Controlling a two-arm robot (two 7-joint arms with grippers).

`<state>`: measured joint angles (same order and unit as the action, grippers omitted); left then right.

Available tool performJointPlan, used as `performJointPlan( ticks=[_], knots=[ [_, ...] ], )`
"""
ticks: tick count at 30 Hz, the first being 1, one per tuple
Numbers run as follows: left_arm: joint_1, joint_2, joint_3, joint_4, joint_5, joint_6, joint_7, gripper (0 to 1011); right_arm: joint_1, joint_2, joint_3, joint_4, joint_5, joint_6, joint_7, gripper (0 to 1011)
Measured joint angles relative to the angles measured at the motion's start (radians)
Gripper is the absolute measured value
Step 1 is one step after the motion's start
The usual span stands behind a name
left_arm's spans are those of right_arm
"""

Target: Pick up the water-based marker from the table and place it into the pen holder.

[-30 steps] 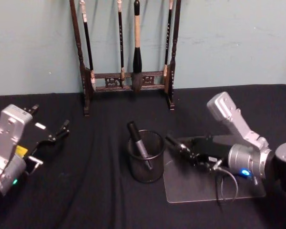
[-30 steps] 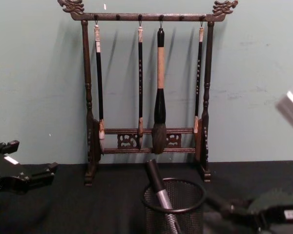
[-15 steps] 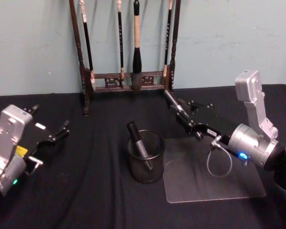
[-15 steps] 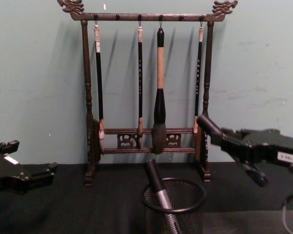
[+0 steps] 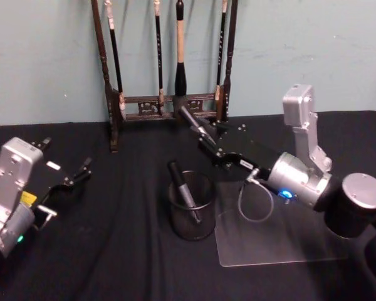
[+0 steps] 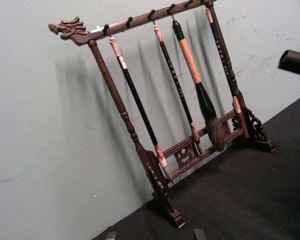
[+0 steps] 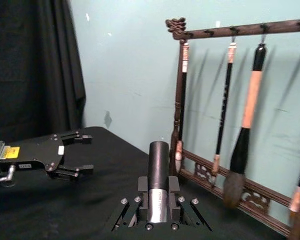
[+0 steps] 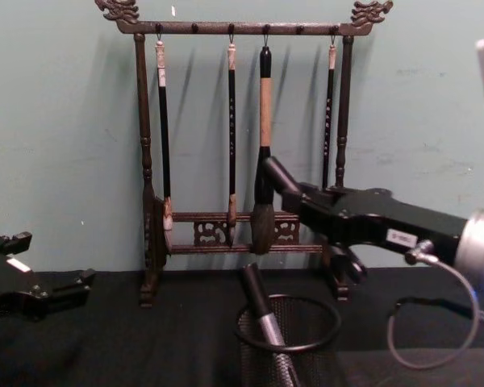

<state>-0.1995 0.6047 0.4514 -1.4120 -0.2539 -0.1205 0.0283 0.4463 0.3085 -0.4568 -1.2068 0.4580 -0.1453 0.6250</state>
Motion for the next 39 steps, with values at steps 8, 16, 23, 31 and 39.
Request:
performJointPlan(
  ticks=[8,16,23,31,39],
  knots=[
    [0.0,0.0,0.0,0.0,0.0,0.0,0.0,1001,0.048,-0.051,-0.03,0.093,0.015,-0.026,0.042,237],
    [0.0,0.0,0.0,0.0,0.0,0.0,0.0,1001,0.06,-0.071,-0.043,0.131,0.025,-0.029,0.056,237],
    [0.0,0.0,0.0,0.0,0.0,0.0,0.0,1001,0.062,-0.076,-0.053,0.145,0.028,-0.025,0.061,237],
    [0.0,0.0,0.0,0.0,0.0,0.0,0.0,1001,0.061,-0.077,-0.059,0.152,0.03,-0.018,0.063,237],
    [0.0,0.0,0.0,0.0,0.0,0.0,0.0,1001,0.057,-0.077,-0.066,0.154,0.031,-0.011,0.065,237]
  ],
)
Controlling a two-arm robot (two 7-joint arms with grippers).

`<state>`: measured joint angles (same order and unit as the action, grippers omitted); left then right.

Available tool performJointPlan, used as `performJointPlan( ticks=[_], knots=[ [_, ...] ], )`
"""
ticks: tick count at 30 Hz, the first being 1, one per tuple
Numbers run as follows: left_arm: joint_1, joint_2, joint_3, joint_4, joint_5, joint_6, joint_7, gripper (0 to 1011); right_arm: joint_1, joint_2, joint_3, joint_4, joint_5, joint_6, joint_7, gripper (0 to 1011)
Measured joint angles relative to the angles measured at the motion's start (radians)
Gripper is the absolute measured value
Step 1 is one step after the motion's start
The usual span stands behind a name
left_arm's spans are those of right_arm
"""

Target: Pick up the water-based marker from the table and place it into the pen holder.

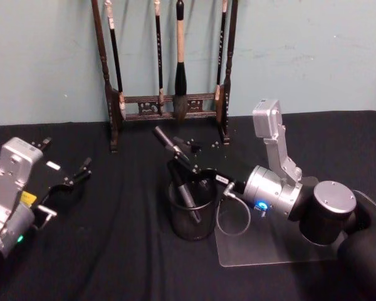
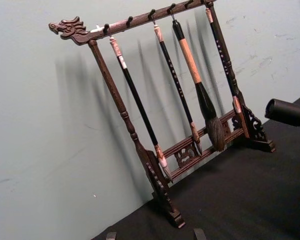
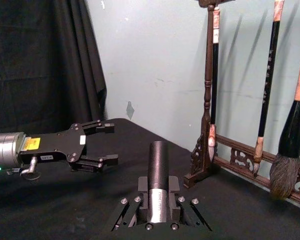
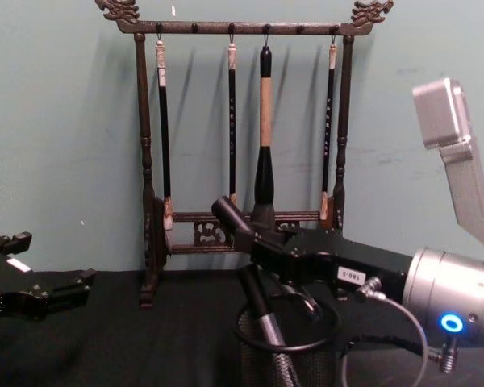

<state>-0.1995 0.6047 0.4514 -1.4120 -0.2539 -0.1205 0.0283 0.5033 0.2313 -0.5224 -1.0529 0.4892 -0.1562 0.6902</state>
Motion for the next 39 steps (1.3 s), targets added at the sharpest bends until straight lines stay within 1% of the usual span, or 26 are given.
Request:
performJointPlan(
  ticks=[12,15,16,17,19,20,21,24,25,27,31,32,35,36,38,39],
  knots=[
    [0.0,0.0,0.0,0.0,0.0,0.0,0.0,1001,-0.002,0.001,-0.001,-0.001,-0.001,0.001,-0.001,237],
    [0.0,0.0,0.0,0.0,0.0,0.0,0.0,1001,-0.002,0.001,0.0,-0.001,-0.001,0.001,-0.001,254],
    [0.0,0.0,0.0,0.0,0.0,0.0,0.0,1001,-0.002,0.001,0.0,-0.001,-0.001,0.001,-0.001,278],
    [0.0,0.0,0.0,0.0,0.0,0.0,0.0,1001,-0.001,0.001,0.0,-0.002,-0.001,0.001,-0.001,334],
    [0.0,0.0,0.0,0.0,0.0,0.0,0.0,1001,-0.001,0.001,0.0,-0.002,-0.001,0.001,-0.001,377],
    [0.0,0.0,0.0,0.0,0.0,0.0,0.0,1001,-0.001,0.001,0.0,-0.002,-0.001,0.001,-0.001,438],
    [0.0,0.0,0.0,0.0,0.0,0.0,0.0,1001,-0.001,0.001,0.0,-0.002,-0.001,0.001,-0.001,438],
    [0.0,0.0,0.0,0.0,0.0,0.0,0.0,1001,-0.001,0.001,0.001,-0.002,-0.001,0.001,-0.001,561],
    [0.0,0.0,0.0,0.0,0.0,0.0,0.0,1001,-0.001,0.001,0.001,-0.002,-0.001,0.001,-0.001,580],
    [0.0,0.0,0.0,0.0,0.0,0.0,0.0,1001,-0.001,0.001,0.001,-0.002,-0.001,0.001,-0.001,661],
    [0.0,0.0,0.0,0.0,0.0,0.0,0.0,1001,-0.001,0.001,0.001,-0.002,-0.001,0.001,-0.001,759],
    [0.0,0.0,0.0,0.0,0.0,0.0,0.0,1001,-0.001,0.0,0.001,-0.002,-0.001,0.001,-0.001,815],
    [0.0,0.0,0.0,0.0,0.0,0.0,0.0,1001,-0.001,0.001,0.001,-0.002,-0.001,0.001,-0.001,866],
    [0.0,0.0,0.0,0.0,0.0,0.0,0.0,1001,-0.001,0.001,0.001,-0.002,-0.001,0.001,-0.001,914],
    [0.0,0.0,0.0,0.0,0.0,0.0,0.0,1001,-0.001,0.001,0.001,-0.002,-0.001,0.001,-0.001,959],
    [0.0,0.0,0.0,0.0,0.0,0.0,0.0,1001,-0.001,0.001,0.001,-0.002,-0.001,0.001,-0.001,959]
  ],
)
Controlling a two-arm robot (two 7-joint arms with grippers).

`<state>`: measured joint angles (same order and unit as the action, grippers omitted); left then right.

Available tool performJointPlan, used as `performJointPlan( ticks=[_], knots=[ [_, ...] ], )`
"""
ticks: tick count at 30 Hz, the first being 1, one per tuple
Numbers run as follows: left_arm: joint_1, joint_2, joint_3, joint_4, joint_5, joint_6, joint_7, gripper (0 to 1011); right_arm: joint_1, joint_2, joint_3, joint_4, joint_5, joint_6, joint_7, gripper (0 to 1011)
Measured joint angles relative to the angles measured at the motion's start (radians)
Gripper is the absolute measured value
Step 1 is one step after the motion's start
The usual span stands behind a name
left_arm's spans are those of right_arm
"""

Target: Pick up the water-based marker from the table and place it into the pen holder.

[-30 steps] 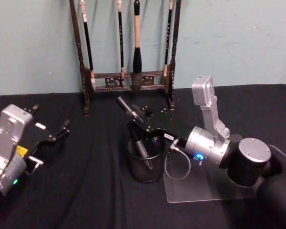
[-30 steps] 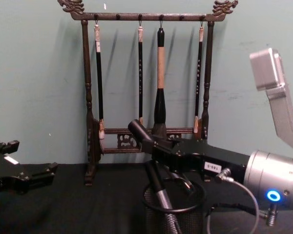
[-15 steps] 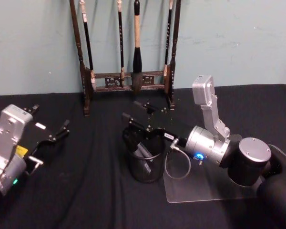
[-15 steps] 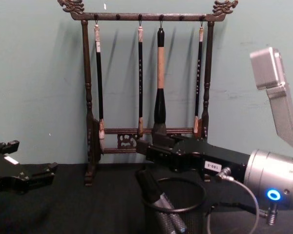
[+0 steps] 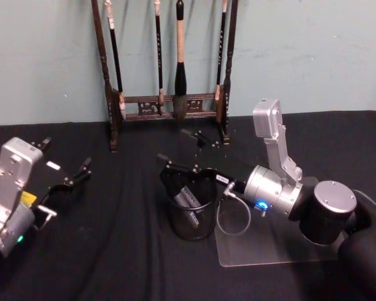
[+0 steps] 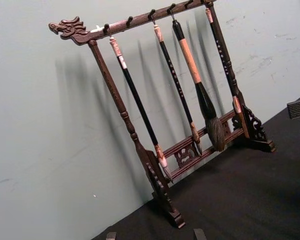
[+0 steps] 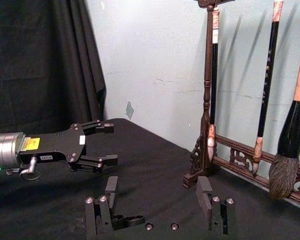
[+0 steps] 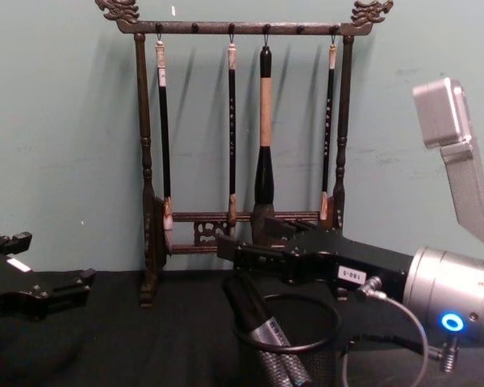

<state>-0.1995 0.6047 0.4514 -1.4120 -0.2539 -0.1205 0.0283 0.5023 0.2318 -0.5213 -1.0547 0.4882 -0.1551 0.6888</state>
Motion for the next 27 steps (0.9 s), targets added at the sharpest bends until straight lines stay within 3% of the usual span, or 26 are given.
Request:
performJointPlan(
  ticks=[1,9,19,22,27],
  knots=[
    [0.0,0.0,0.0,0.0,0.0,0.0,0.0,1001,0.0,0.0,0.0,0.0,0.0,0.0,0.0,1002],
    [0.0,0.0,0.0,0.0,0.0,0.0,0.0,1001,-0.014,0.019,0.024,-0.053,0.008,0.002,-0.032,1002],
    [0.0,0.0,0.0,0.0,0.0,0.0,0.0,1001,-0.096,0.09,0.104,-0.207,-0.012,0.022,-0.181,1002],
    [0.0,0.0,0.0,0.0,0.0,0.0,0.0,1001,-0.144,0.119,0.145,-0.264,-0.04,0.043,-0.258,1002],
    [0.0,0.0,0.0,0.0,0.0,0.0,0.0,1001,-0.144,0.119,0.145,-0.264,-0.04,0.043,-0.258,1002]
  ],
)
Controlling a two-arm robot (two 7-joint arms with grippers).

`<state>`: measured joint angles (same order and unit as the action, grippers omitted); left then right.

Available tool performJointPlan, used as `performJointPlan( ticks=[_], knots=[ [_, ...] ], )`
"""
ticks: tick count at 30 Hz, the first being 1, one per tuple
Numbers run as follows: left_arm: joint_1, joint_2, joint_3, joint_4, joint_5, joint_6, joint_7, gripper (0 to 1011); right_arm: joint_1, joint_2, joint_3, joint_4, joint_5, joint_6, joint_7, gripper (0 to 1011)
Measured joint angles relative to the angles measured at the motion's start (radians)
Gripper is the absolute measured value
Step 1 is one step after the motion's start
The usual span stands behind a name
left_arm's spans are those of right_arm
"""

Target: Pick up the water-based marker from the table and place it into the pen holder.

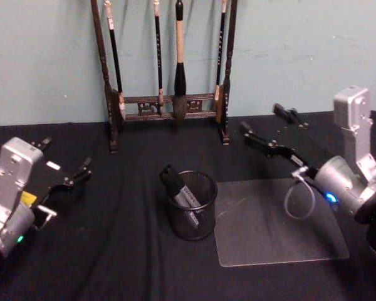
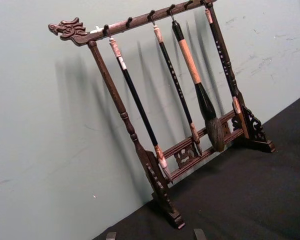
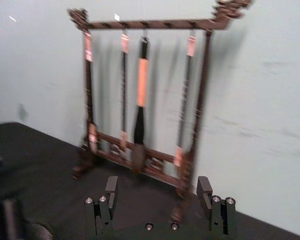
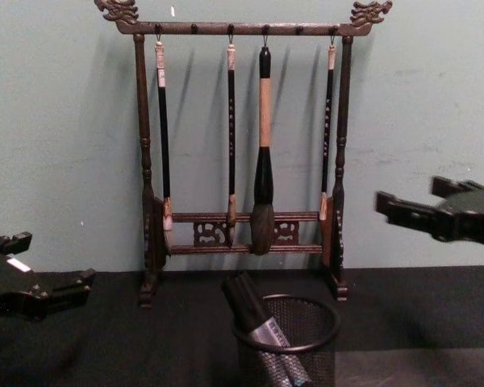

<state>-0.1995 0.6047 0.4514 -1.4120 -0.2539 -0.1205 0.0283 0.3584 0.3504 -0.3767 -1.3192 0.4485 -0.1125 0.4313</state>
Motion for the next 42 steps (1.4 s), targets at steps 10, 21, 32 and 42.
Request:
performJointPlan(
  ticks=[10,21,32,42],
  knots=[
    [0.0,0.0,0.0,0.0,0.0,0.0,0.0,1001,-0.148,0.079,0.074,-0.093,-0.176,0.059,-0.187,1002],
    [0.0,0.0,0.0,0.0,0.0,0.0,0.0,1001,-0.155,0.065,0.063,-0.046,-0.25,0.056,-0.202,1003],
    [0.0,0.0,0.0,0.0,0.0,0.0,0.0,1001,-0.155,0.068,0.064,-0.052,-0.248,0.056,-0.203,1002],
    [0.0,0.0,0.0,0.0,0.0,0.0,0.0,1001,-0.156,0.069,0.065,-0.053,-0.245,0.056,-0.203,1003]
  ],
)
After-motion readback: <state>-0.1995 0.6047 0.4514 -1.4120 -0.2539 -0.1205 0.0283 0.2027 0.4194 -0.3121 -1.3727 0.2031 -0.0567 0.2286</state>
